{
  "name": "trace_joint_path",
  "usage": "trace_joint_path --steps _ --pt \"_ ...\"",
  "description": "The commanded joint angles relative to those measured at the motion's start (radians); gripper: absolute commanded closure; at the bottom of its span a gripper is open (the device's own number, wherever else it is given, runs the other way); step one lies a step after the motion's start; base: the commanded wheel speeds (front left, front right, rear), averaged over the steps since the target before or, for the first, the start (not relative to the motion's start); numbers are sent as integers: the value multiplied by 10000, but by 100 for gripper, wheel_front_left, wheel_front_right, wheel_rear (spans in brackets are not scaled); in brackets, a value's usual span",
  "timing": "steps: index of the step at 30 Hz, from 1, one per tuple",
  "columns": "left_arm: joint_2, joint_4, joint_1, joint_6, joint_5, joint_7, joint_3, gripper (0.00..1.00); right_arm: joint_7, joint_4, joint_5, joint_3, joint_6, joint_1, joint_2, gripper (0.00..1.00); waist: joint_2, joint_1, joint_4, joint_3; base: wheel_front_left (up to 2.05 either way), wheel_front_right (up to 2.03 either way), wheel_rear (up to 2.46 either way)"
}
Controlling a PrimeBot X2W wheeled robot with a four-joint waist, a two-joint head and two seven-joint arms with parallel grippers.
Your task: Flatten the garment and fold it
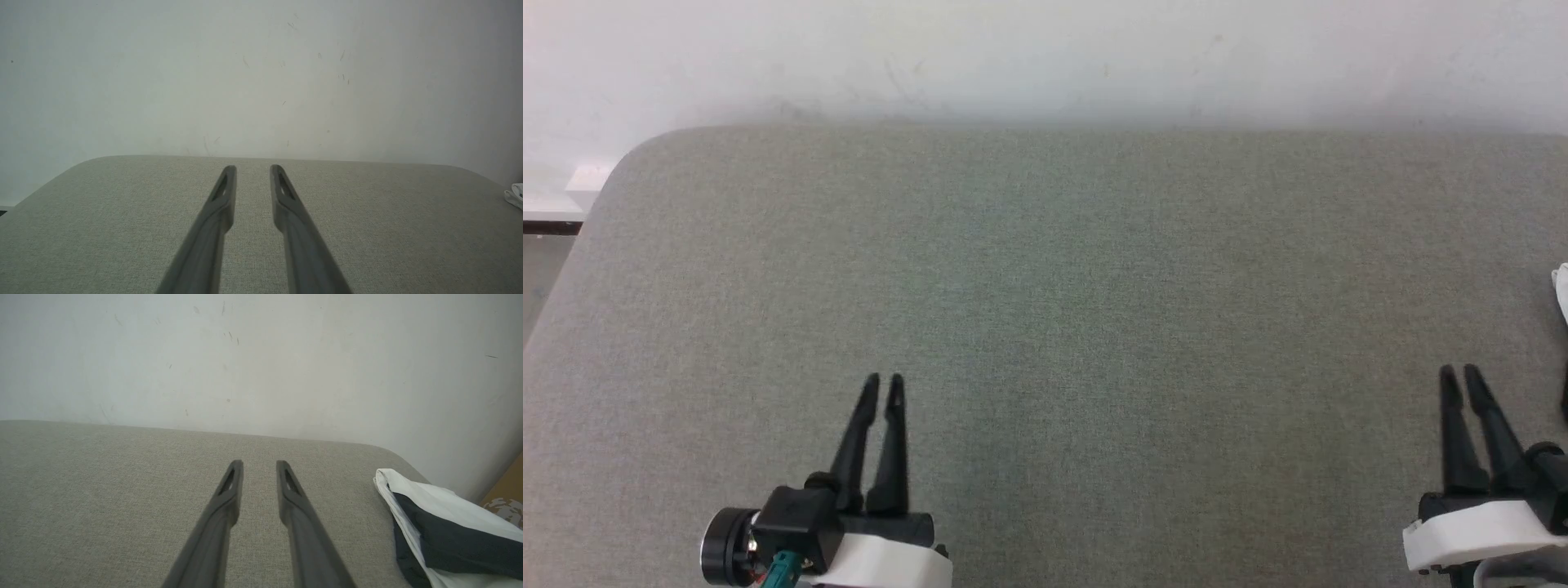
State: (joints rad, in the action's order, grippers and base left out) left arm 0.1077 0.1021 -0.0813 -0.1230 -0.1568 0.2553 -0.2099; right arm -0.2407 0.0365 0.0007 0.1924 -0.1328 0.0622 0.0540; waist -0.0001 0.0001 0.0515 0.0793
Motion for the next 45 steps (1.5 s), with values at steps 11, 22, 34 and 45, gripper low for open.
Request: trace_joint_path --steps 11,22,34,45 --pt "-45 -80 64 96 119 -199 164 100 191 -28 -1 -152 2 -48 -1 100 0 0 -41 -62 0 0 0" --pt "-95 -169 135 204 257 -423 348 100 402 -61 -1 -321 3 -102 -5 100 0 0 -86 -132 0 0 0" --pt "-146 -259 207 312 395 -648 533 100 614 -93 -2 -490 5 -157 -8 100 0 0 -131 -201 0 0 0" --pt "-196 -349 278 420 533 -872 717 100 825 -125 -2 -658 7 -212 -11 100 0 0 -176 -271 0 0 0"
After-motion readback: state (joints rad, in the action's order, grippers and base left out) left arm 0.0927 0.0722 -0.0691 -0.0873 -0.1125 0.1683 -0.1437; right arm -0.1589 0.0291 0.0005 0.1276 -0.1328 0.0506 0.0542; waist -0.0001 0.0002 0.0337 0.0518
